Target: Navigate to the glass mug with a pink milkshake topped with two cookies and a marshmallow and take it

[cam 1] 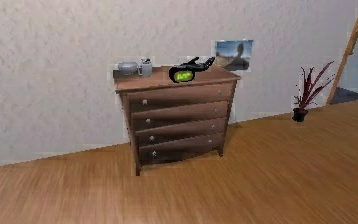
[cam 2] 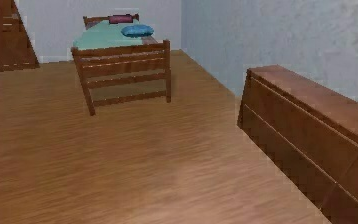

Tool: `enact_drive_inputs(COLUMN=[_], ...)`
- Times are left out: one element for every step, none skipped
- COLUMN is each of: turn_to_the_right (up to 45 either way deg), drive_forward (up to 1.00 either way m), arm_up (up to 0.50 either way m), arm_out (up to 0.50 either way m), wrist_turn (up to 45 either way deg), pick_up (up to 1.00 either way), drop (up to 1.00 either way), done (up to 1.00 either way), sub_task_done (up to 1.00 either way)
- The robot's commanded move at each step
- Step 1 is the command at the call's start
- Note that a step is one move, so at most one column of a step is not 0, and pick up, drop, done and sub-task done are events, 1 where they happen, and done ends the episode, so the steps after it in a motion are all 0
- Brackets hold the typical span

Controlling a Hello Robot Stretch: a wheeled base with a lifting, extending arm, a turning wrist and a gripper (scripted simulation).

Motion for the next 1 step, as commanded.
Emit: enact_drive_inputs(turn_to_the_right=[-21.0], drive_forward=[0.0], arm_up=[0.0], arm_out=[0.0], wrist_turn=[0.0], pick_up=[0.0], drop=[0.0], done=[0.0], sub_task_done=[0.0])
